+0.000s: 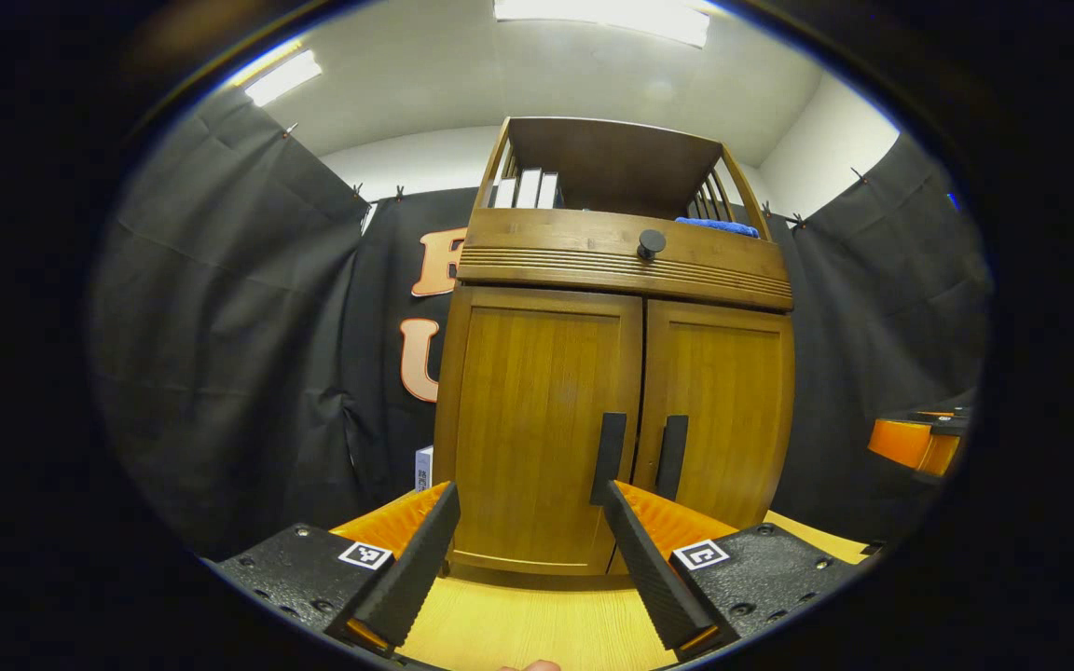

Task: Open the right door of the double-door shoe cabinet with the right hand, and open the left door with the left hand.

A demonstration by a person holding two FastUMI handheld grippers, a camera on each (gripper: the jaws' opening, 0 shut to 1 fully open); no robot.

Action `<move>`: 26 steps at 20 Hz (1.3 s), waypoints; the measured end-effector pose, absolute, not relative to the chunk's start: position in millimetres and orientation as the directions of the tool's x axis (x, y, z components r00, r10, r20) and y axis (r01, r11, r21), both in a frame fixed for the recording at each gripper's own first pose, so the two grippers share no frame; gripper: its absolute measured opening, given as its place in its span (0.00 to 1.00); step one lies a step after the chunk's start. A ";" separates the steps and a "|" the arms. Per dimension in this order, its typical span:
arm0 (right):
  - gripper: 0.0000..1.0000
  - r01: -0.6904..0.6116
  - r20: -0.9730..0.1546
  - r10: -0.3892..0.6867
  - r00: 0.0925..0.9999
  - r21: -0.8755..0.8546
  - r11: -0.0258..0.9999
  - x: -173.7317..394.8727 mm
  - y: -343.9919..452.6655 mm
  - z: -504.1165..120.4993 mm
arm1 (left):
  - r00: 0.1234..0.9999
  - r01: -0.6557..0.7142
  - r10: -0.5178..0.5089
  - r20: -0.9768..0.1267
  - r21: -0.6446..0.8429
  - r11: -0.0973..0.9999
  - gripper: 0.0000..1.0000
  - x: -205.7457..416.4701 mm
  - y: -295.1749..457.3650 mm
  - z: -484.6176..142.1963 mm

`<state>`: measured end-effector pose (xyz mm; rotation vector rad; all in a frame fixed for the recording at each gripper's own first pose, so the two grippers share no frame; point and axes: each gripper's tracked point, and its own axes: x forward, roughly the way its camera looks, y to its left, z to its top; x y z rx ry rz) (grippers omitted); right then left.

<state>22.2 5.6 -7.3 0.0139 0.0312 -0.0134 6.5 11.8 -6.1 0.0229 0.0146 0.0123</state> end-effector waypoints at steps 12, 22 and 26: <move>0.98 -0.223 -0.030 0.223 0.974 0.002 0.975 145.3 98.6 -19.1 | 1.000 -0.014 0.015 -0.027 0.030 0.999 0.92 14.1 18.7 -11.4; 0.98 -0.189 -0.103 0.188 0.977 0.008 0.982 236.8 144.7 -87.4 | 0.999 -0.019 0.020 -0.029 0.012 1.000 0.92 8.1 17.7 -9.2; 0.99 -0.141 -0.115 0.137 0.984 -0.025 0.990 259.0 138.6 -90.1 | 0.999 -0.033 0.033 -0.013 0.030 0.999 0.95 9.3 22.3 -5.7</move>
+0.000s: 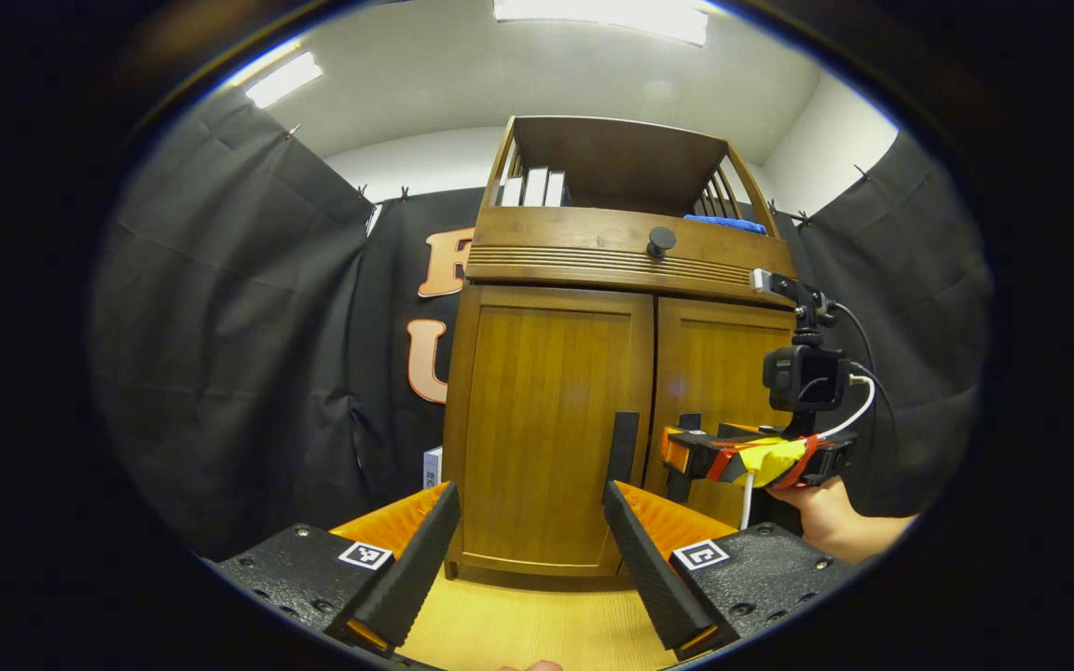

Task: Open the right door of the double-door shoe cabinet with the right hand, and open the left door with the left hand.

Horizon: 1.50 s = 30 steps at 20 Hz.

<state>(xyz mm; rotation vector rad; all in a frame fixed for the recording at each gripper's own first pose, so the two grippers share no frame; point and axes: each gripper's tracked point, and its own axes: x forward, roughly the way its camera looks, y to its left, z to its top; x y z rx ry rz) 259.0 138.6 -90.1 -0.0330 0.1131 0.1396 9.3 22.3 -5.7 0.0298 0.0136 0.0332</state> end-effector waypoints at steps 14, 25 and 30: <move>0.84 -0.111 -0.195 0.104 0.975 -0.028 0.993 268.5 136.6 -109.3 | 0.998 -0.060 0.060 -0.013 0.031 0.998 0.92 8.2 27.8 -5.3; 0.41 -0.219 -0.226 0.217 0.950 0.016 0.976 270.5 157.2 -112.2 | 0.998 -0.066 0.067 -0.022 0.035 0.997 0.92 1.9 31.6 -6.4; 0.36 -0.245 -0.243 0.236 0.941 -0.007 0.969 264.9 156.6 -112.1 | 0.998 -0.056 0.057 -0.032 0.034 0.998 0.92 -3.2 28.0 -6.6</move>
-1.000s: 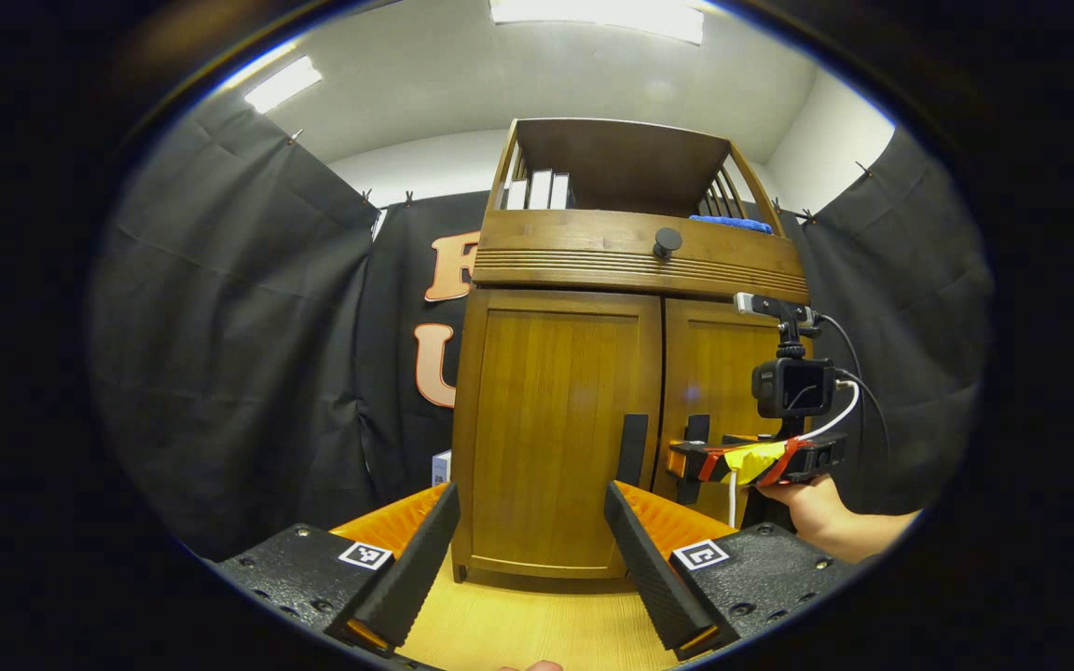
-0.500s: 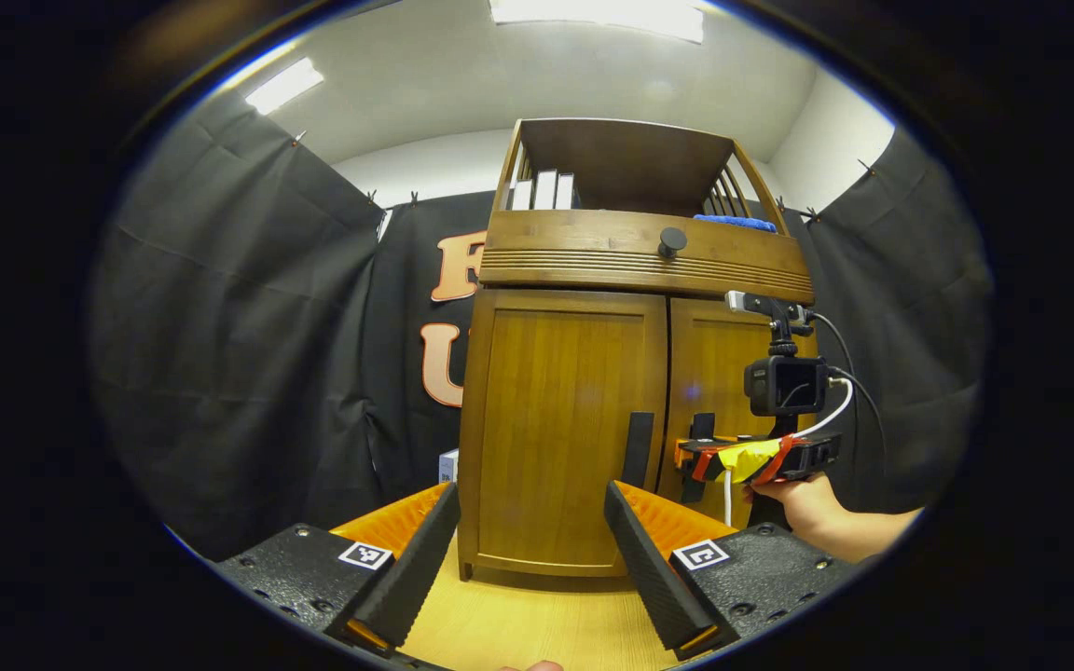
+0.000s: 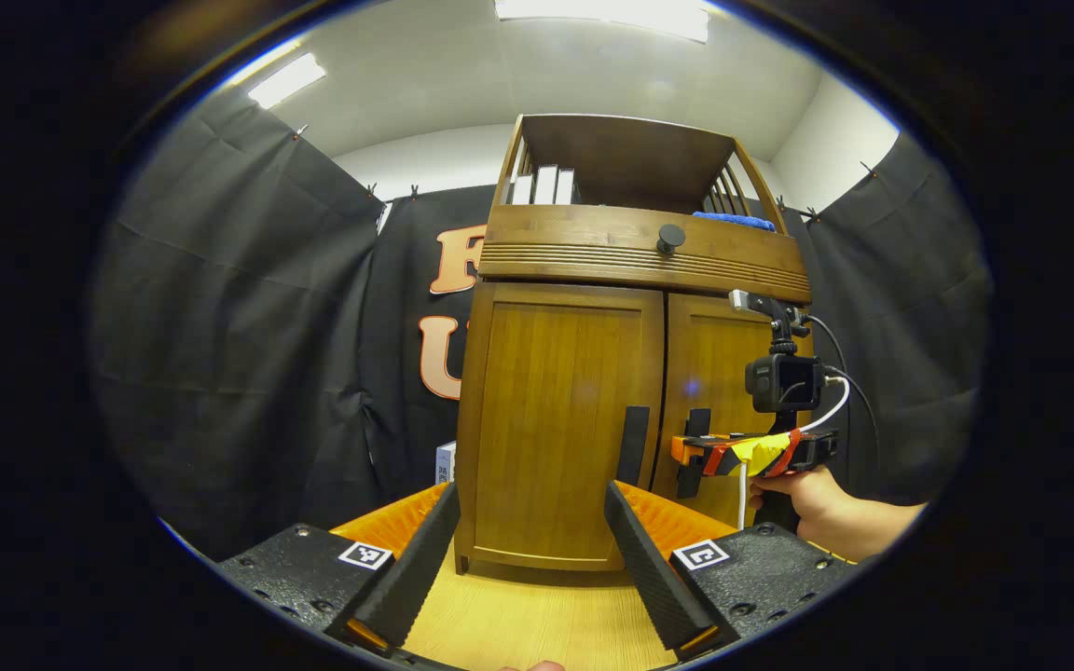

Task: Open the right door of the double-door shoe cabinet with the right hand, and open the left door with the left hand.

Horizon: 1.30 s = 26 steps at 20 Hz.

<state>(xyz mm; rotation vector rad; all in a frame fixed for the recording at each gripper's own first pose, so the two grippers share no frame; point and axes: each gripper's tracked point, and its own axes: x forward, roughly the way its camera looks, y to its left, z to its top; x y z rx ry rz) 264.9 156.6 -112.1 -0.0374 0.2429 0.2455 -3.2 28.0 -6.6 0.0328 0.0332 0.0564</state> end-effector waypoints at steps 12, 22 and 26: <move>0.34 -0.291 -0.231 0.290 0.929 0.032 0.956 203.7 134.3 -91.6 | 1.000 -0.022 0.023 -0.016 0.027 0.999 0.92 -14.6 19.2 -2.8; 0.33 -0.261 -0.208 0.264 0.942 0.042 0.964 153.8 96.2 -75.2 | 1.000 0.017 -0.017 -0.009 0.034 0.999 0.95 -24.1 8.2 -2.0; 0.29 -0.217 -0.206 0.218 0.954 0.029 0.976 134.9 70.4 -68.9 | 0.999 0.040 -0.040 -0.011 0.033 0.999 0.92 -23.0 2.0 -3.9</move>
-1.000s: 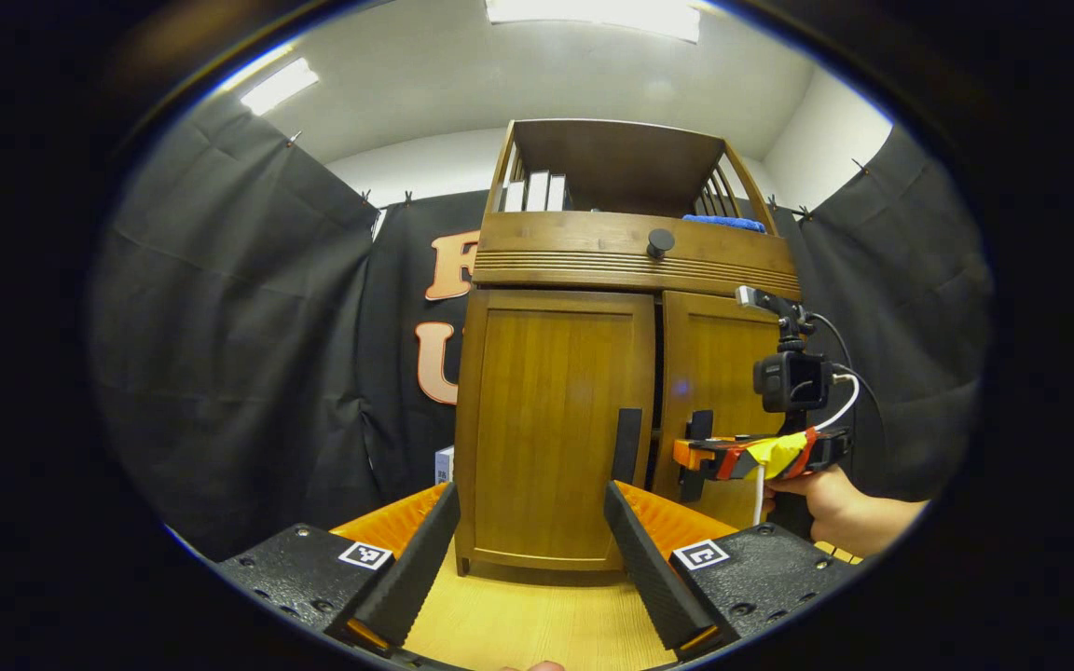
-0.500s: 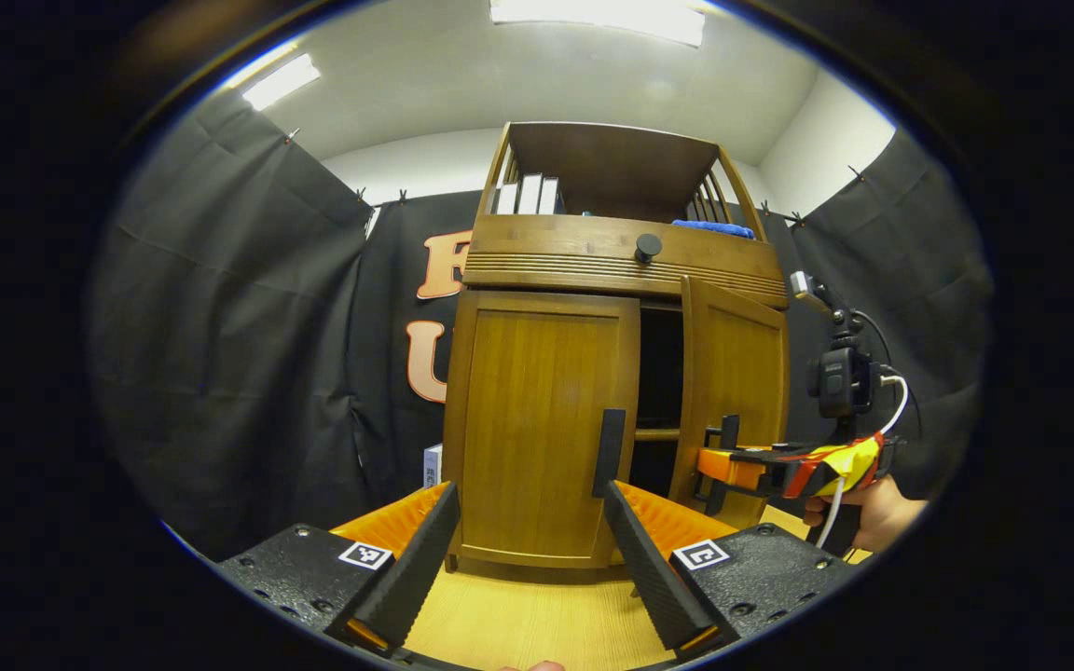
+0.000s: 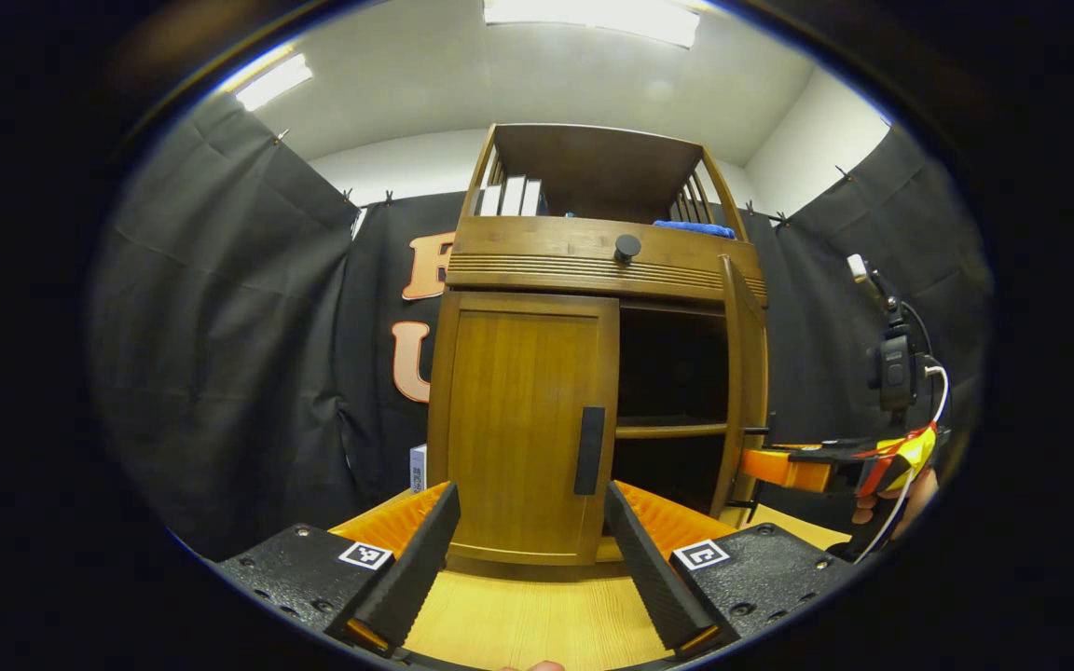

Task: Open the right door of the double-door shoe cabinet with the right hand, and open the left door with the left hand.

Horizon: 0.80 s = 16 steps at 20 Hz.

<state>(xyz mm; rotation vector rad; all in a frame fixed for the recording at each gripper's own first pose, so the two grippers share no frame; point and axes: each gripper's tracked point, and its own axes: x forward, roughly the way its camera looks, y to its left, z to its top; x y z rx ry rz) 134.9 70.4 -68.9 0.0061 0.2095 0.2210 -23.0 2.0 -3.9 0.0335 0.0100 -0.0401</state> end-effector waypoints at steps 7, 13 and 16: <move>0.37 -0.135 -0.201 0.136 0.970 0.017 0.991 108.3 22.2 -59.9 | 0.996 0.088 -0.088 -0.008 0.029 0.996 0.95 -18.4 -13.0 -5.2; 0.28 -0.031 -0.195 0.017 0.981 -0.066 0.997 99.8 -18.3 -60.0 | 0.992 0.123 -0.123 -0.008 0.024 0.992 0.92 -17.2 -24.8 -5.3; 0.31 0.029 -0.199 -0.045 0.979 -0.083 0.996 101.7 -42.3 -62.8 | 0.992 0.128 -0.128 -0.012 0.022 0.992 0.95 -16.8 -26.0 -6.8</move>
